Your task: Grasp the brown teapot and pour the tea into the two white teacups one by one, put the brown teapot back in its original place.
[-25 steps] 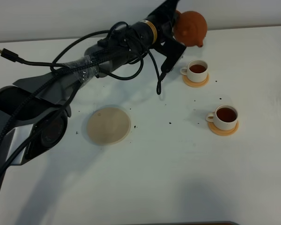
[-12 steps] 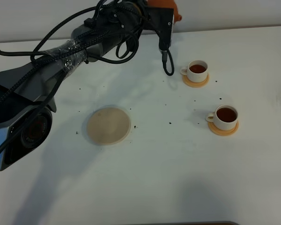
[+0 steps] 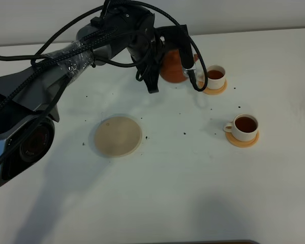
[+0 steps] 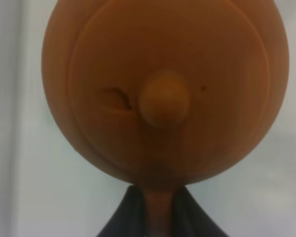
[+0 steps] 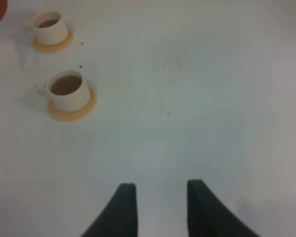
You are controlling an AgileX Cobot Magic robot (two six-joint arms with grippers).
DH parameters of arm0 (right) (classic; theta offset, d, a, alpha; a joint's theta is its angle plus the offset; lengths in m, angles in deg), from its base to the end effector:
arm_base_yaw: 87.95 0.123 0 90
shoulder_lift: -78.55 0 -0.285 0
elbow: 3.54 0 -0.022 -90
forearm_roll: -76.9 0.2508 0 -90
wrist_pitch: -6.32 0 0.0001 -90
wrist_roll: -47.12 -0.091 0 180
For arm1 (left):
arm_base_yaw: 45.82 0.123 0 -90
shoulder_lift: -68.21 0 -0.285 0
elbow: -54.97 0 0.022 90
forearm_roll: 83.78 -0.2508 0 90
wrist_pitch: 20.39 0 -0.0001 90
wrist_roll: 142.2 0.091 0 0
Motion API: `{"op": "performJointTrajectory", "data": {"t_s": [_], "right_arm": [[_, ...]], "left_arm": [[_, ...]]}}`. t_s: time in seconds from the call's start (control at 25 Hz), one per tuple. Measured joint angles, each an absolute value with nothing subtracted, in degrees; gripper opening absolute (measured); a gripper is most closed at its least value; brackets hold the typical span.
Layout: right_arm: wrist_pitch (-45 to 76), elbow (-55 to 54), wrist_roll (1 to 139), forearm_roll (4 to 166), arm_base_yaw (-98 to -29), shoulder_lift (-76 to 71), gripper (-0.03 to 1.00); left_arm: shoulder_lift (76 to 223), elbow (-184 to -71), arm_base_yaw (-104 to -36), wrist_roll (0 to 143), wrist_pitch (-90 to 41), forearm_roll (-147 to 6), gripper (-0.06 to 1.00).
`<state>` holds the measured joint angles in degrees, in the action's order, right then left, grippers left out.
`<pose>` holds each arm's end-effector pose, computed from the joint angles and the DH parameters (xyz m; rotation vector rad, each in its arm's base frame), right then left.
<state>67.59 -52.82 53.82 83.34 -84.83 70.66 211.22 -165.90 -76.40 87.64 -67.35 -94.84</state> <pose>-0.0043 0.0087 0.2736 -0.1814 2.0553 0.0966 0.4579 -0.2558 0.1863 1.7818 1.9192 0.3506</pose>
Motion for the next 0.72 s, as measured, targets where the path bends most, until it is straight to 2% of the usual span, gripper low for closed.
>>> {"op": "performJointTrajectory", "data": {"t_s": [0.36,0.72], "right_arm": [[67.59,-52.82,53.82,83.34,-84.83,70.66,0.24],[67.59,-52.82,53.77,83.34,-84.83,70.66,0.24]], "left_arm": [[210.72,-166.07,-76.51,83.11,-76.26,-86.27,0.11],[211.09,-166.34,-76.56,79.35,-76.34,-85.26,0.11]]}}
